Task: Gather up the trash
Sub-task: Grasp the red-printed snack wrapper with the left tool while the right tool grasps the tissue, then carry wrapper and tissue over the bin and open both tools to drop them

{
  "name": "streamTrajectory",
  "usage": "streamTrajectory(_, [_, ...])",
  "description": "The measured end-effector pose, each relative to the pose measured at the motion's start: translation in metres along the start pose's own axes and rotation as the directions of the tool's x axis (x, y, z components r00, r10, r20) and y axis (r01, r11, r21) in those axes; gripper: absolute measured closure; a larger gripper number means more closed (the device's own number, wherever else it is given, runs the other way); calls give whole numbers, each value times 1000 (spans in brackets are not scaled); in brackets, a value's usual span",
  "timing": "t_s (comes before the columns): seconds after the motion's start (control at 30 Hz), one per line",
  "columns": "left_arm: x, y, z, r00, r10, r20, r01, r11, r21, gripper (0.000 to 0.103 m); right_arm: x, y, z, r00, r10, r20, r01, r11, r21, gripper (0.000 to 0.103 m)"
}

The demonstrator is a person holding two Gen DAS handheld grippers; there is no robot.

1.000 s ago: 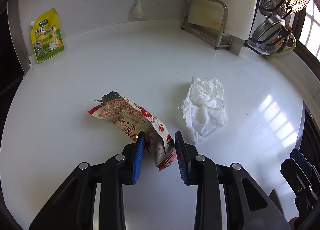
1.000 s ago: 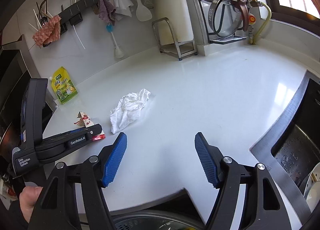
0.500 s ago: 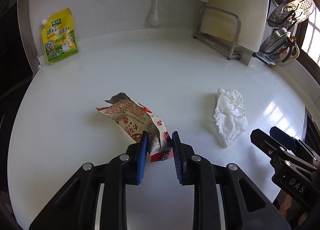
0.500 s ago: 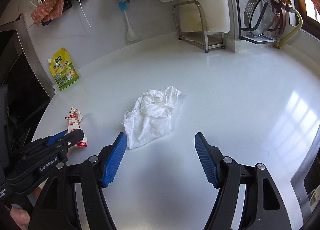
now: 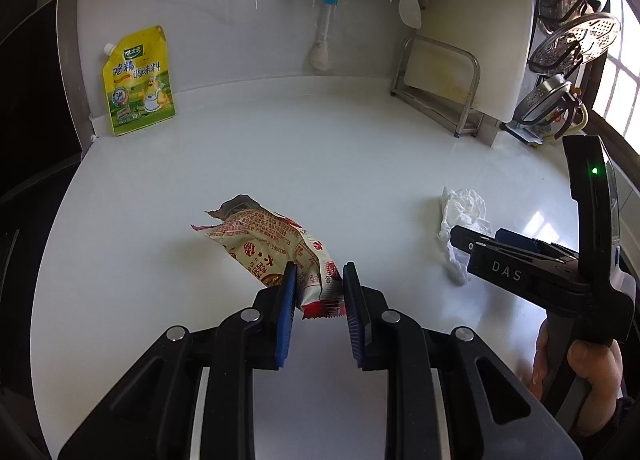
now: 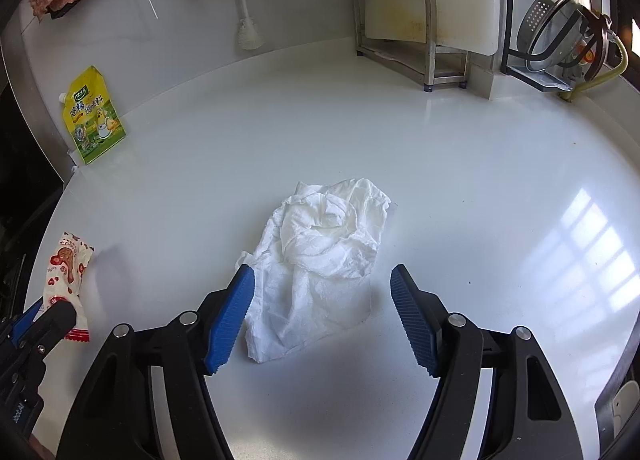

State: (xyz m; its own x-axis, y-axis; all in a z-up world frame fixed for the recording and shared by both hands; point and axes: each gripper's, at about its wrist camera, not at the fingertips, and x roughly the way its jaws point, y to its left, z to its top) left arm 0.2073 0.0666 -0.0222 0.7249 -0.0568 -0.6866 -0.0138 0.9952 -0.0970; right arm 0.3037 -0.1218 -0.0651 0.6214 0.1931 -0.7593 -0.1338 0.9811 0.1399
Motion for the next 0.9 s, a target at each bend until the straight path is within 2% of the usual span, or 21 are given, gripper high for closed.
streamTrajectory(0.03, [-1, 2, -1, 1000, -4, 0, 4, 1000, 0, 80, 2, 1, 0, 1000, 2, -10, -2, 1000, -6, 58])
streamTrajectory(0.07, [-2, 4, -3, 1000, -10, -2, 10, 1000, -3, 80, 1, 3, 0, 1000, -12, -3, 12, 1000, -16, 63])
streamTrajectory(0.13, [-3, 7, -5, 1000, -13, -8, 13, 1000, -9, 80, 1, 6, -1, 1000, 0, -10, 0, 1000, -30, 89])
streamTrajectory(0.2, [-4, 10, -7, 1000, -12, -10, 12, 1000, -15, 80, -1, 7, -3, 1000, 9, -9, -9, 999, -31, 98])
streamTrajectory(0.57, [-18, -2, -25, 999, -40, -21, 40, 999, 6, 80, -56, 0, -44, 995, 64, 78, -64, 998, -2, 100])
streamTrajectory(0.9, [-51, -32, -54, 998, -58, -9, 59, 996, 71, 80, -125, -14, -110, 991, 53, 126, -62, 996, 66, 100])
